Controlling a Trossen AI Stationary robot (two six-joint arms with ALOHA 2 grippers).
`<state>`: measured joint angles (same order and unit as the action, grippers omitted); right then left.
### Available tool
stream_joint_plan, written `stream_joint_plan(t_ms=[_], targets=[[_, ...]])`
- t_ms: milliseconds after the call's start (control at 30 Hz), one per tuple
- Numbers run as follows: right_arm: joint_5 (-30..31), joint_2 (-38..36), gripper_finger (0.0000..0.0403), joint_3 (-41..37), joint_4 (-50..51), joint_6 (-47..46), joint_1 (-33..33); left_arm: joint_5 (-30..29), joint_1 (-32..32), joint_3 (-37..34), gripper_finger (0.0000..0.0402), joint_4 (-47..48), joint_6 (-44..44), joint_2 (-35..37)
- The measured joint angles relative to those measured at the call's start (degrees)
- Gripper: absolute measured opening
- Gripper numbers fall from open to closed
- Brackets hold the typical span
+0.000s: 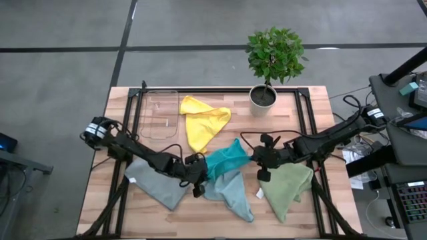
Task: Fold microfiber towels
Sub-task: Fold the blue microfiber towel
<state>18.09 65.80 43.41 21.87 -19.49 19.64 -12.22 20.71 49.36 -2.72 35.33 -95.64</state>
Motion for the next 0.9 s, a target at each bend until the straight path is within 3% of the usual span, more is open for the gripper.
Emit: stream_joint_plan(t_ms=[333, 633, 900], targets=[[-0.1, -3.8, 0.0009, 2.2, 0.0, 4.5, 2.1, 2.7, 0.0, 5.6, 0.0, 16.0, -11.7, 14.4], [-0.5, -14.0, 0.0009, 2.6, 0.4, 10.0, 2.9, 2.9, -0.1, 6.0, 0.0, 18.3, -15.1, 27.2], [-0.5, -22.0, 0.0009, 5.3, 0.3, 14.8, 3.8, 5.5, -0.1, 6.6, 0.0, 18.3, -20.8, 32.6]])
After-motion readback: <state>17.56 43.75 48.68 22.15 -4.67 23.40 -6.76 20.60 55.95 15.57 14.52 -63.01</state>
